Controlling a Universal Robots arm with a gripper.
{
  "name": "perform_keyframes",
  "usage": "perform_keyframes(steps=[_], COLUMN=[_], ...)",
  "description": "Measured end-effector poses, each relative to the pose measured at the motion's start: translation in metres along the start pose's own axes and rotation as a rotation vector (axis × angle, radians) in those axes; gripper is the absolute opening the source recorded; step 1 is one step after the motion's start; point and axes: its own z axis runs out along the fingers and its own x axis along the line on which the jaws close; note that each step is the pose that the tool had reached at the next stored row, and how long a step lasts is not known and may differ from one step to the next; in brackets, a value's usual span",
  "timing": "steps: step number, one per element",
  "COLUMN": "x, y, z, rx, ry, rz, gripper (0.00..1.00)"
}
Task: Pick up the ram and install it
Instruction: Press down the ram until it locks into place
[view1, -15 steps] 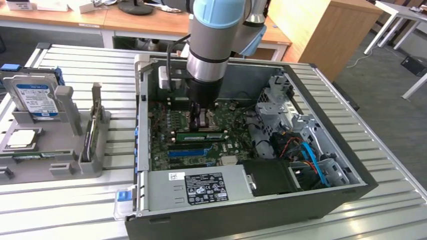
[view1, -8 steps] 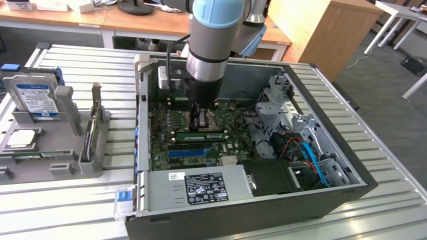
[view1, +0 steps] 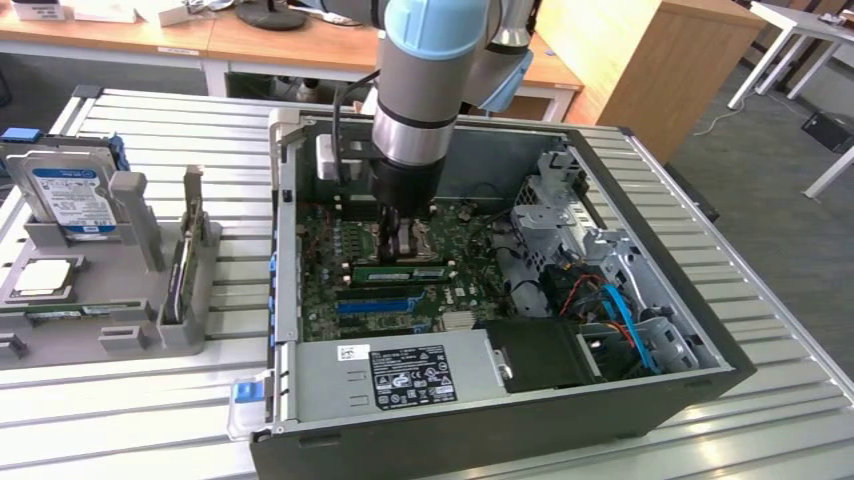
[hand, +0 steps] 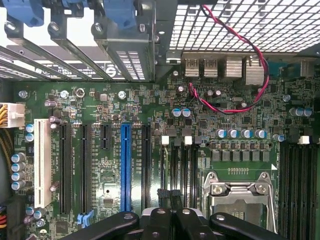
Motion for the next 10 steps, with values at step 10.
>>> perform_keyframes(steps=[10], x=[0.0000], y=[0.0009], z=[0.0006], rx=[0.0001], ry=[-0.0001], rz=[0.000], gripper=[0.10])
